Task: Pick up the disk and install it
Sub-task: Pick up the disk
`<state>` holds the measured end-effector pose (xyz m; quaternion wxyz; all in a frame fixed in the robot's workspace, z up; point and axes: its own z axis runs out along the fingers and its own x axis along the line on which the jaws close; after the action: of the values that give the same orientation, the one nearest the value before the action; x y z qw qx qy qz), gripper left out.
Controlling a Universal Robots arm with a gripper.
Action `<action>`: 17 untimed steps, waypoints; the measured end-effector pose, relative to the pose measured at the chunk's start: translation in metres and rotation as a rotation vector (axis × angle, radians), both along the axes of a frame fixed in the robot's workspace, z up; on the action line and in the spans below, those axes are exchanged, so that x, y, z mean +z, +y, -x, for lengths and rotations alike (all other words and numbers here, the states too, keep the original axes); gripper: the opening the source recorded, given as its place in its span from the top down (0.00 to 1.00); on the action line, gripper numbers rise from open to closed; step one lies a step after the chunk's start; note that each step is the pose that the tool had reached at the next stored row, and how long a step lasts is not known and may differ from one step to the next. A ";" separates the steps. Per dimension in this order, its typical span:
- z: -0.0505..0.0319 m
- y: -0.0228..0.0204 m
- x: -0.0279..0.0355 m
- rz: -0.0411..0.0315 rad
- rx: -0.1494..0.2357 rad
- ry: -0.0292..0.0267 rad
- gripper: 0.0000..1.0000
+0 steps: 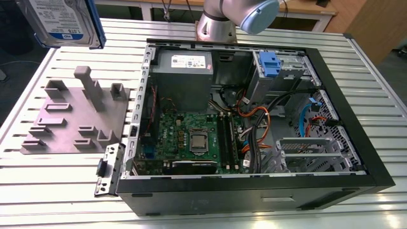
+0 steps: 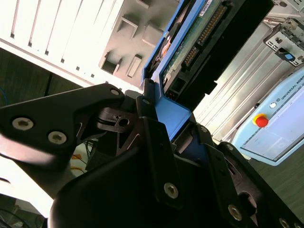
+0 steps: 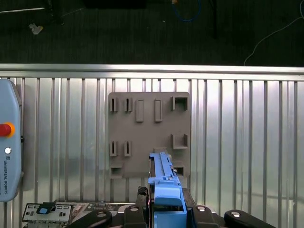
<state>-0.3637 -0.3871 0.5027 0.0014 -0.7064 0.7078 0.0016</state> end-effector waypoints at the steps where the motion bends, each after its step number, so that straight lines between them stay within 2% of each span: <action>1: -0.0003 0.0000 0.0000 0.0000 0.000 0.0000 0.64; 17: -0.0046 0.0000 0.0000 0.0000 0.000 0.0000 0.64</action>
<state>-0.3591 -0.3871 0.5027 0.0014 -0.7064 0.7078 0.0016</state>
